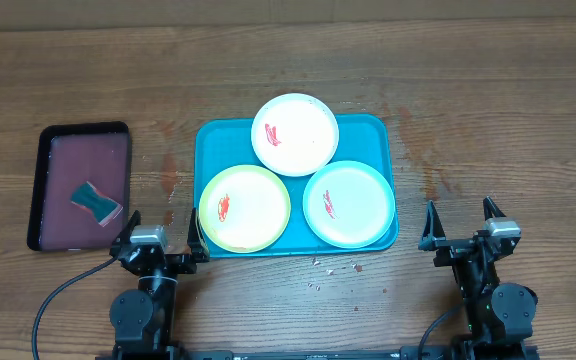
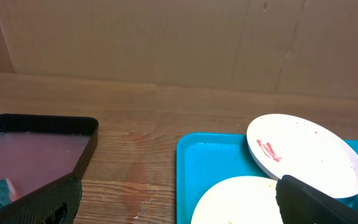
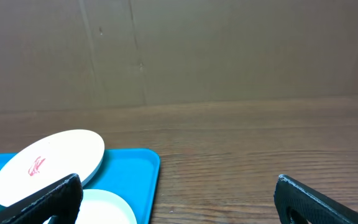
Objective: Clean dirty plates on tray and stack at the side
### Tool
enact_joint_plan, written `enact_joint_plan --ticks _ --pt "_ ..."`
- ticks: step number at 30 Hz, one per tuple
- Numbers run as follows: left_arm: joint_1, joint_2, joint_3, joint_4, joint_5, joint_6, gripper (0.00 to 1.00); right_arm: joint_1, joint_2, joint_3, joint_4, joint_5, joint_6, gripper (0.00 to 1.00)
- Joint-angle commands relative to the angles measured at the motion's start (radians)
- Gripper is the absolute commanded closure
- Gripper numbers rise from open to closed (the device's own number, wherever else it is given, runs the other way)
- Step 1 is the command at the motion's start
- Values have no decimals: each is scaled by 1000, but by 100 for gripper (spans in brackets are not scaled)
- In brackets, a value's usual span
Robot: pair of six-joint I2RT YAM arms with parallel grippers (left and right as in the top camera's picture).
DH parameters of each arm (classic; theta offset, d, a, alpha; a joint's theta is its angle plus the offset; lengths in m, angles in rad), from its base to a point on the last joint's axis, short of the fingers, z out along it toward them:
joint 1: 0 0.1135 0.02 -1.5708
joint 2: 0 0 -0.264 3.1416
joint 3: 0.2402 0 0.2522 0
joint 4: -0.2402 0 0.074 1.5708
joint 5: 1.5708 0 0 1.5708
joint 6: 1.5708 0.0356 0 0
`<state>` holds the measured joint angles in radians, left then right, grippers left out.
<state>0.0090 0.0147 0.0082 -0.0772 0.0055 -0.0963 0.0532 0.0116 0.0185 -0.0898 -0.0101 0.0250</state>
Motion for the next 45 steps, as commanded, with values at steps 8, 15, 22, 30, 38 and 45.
enact_joint_plan --ticks 8,15,22,30,38,45 --pt "10 -10 -3 0 -13 22 0 -2 -9 -11 5 9 -7 0" --pt "3 -10 -3 24 249 -314 0 -2 -9 -11 5 9 -7 0" --pt "2 -10 -3 80 460 -852 0 -2 -9 -11 5 9 -7 0" --pt "6 -6 124 534 413 -634 0 -2 -9 -11 5 9 -7 0" --pt "6 359 768 -241 262 -202 0 -2 -9 -11 5 9 -7 0" --pt "5 927 1335 -895 185 -10 0 -2 -9 -11 5 9 -7 0"
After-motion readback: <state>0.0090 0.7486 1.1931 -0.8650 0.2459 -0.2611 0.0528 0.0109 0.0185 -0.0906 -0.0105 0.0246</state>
